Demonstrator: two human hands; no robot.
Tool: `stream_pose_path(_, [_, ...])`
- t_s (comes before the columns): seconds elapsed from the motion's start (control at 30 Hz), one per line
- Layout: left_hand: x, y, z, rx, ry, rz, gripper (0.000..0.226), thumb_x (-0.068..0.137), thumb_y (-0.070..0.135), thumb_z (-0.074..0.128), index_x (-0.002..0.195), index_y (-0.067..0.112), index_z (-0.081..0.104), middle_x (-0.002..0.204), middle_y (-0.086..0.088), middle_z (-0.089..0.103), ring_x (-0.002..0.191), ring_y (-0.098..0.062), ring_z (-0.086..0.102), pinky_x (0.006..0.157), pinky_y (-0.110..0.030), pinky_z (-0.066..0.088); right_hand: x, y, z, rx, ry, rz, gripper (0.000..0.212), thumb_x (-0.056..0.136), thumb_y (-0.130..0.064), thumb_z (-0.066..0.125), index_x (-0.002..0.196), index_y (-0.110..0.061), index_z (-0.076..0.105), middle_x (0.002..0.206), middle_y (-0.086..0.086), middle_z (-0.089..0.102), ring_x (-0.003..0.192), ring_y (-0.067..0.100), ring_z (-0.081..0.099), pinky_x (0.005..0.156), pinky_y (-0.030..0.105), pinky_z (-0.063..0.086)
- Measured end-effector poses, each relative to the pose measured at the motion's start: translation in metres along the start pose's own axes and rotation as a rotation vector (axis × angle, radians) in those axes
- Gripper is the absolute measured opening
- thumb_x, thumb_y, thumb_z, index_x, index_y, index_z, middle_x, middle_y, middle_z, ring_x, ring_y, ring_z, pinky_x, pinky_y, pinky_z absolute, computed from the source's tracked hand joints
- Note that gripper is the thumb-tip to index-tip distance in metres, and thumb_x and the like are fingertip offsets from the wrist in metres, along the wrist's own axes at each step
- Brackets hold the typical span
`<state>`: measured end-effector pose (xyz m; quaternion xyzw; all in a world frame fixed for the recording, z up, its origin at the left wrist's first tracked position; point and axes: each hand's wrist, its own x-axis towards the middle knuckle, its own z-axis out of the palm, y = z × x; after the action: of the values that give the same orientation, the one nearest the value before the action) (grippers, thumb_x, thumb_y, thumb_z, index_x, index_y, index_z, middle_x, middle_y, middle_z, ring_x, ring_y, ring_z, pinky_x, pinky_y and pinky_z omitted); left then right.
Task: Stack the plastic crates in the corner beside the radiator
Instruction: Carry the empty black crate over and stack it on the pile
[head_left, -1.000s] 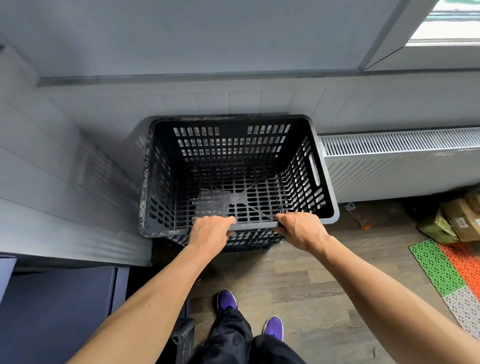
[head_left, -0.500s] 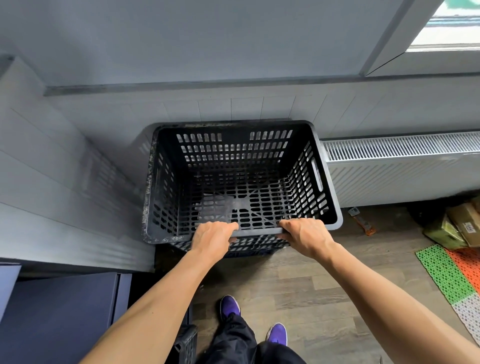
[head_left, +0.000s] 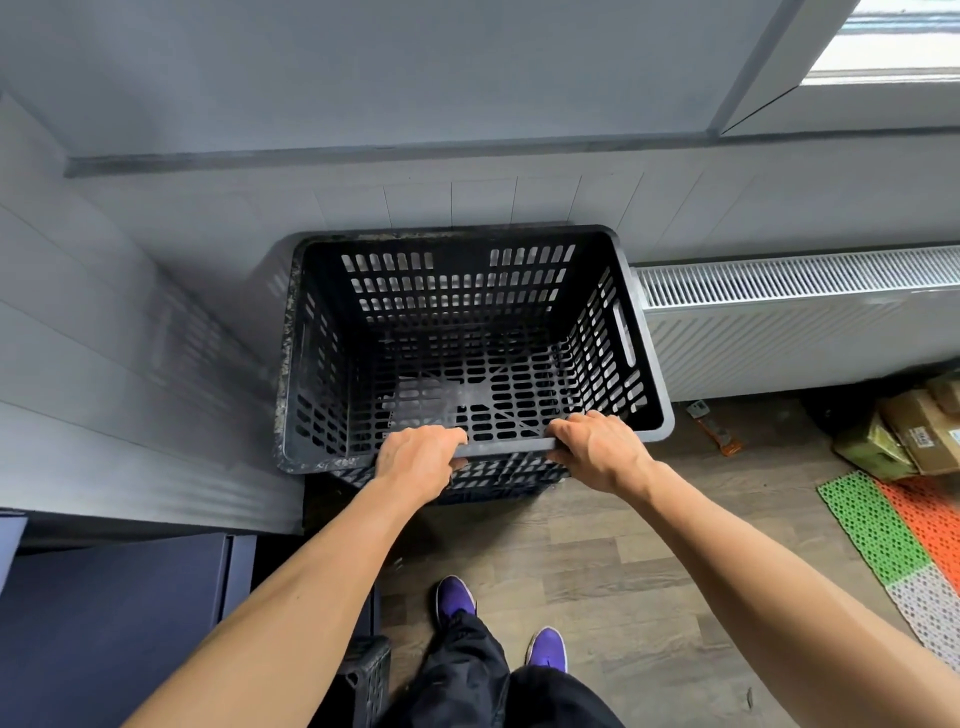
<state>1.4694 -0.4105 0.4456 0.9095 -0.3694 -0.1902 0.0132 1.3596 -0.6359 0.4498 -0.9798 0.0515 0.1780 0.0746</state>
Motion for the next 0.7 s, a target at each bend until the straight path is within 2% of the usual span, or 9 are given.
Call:
stream_pose_path(0.1, [-0.003,0.005,-0.001,-0.03,-0.019,-0.027,0.014,0.093,0.021,0.056,0.102,0.031,0.058,0.092,0.007,0.065,0.077,-0.019,0.06,0.066,-0.032,0.044,-0.009,0.004,-0.001,0.023,-0.013,-0.007,0.033,0.093,-0.041,0.056,0.12,-0.022,0.056,0.109,0.003,0.062,0.102,0.026,0.056,0.088,0.042,0.048])
stream_pose_path(0.2, [-0.004,0.014,-0.002,-0.052,-0.028,-0.017,0.03,0.096,0.029,0.053,0.126,0.031,0.051,0.106,0.004,0.064,0.092,-0.021,0.062,0.071,-0.033,0.04,-0.022,0.014,-0.01,0.063,-0.031,-0.015,0.027,0.093,-0.032,0.057,0.118,-0.022,0.055,0.107,0.004,0.062,0.101,0.025,0.057,0.087,0.041,0.049])
stream_pose_path(0.27, [-0.008,0.026,-0.004,-0.076,-0.012,-0.002,0.037,0.097,0.031,0.053,0.133,0.029,0.048,0.111,0.002,0.062,0.097,-0.022,0.061,0.078,-0.035,0.041,-0.034,0.023,-0.019,0.086,-0.04,-0.011,0.029,0.094,-0.025,0.055,0.123,-0.02,0.056,0.11,0.007,0.063,0.103,0.026,0.06,0.088,0.042,0.051])
stream_pose_path(0.37, [-0.015,0.047,-0.007,-0.077,0.039,0.004,0.043,0.097,0.034,0.054,0.138,0.025,0.045,0.119,-0.002,0.062,0.103,-0.024,0.061,0.089,-0.04,0.043,-0.049,0.034,-0.033,0.096,-0.035,0.008,0.038,0.095,-0.017,0.054,0.133,-0.021,0.053,0.119,0.008,0.064,0.11,0.027,0.06,0.09,0.042,0.052])
stream_pose_path(0.57, [-0.03,0.079,-0.011,-0.07,0.14,-0.01,0.048,0.095,0.034,0.055,0.14,0.023,0.043,0.124,-0.005,0.059,0.113,-0.027,0.055,0.096,-0.043,0.04,-0.072,0.048,-0.048,0.076,-0.009,0.015,0.042,0.097,-0.019,0.052,0.138,-0.023,0.05,0.129,0.009,0.061,0.117,0.029,0.058,0.092,0.039,0.051])
stream_pose_path(0.7, [-0.044,0.095,-0.011,-0.099,0.155,-0.024,0.049,0.095,0.033,0.054,0.141,0.023,0.041,0.136,-0.005,0.05,0.126,-0.026,0.045,0.101,-0.043,0.039,-0.081,0.05,-0.053,0.052,-0.017,-0.003,0.04,0.097,-0.02,0.053,0.137,-0.023,0.052,0.129,0.009,0.06,0.116,0.029,0.059,0.093,0.041,0.051])
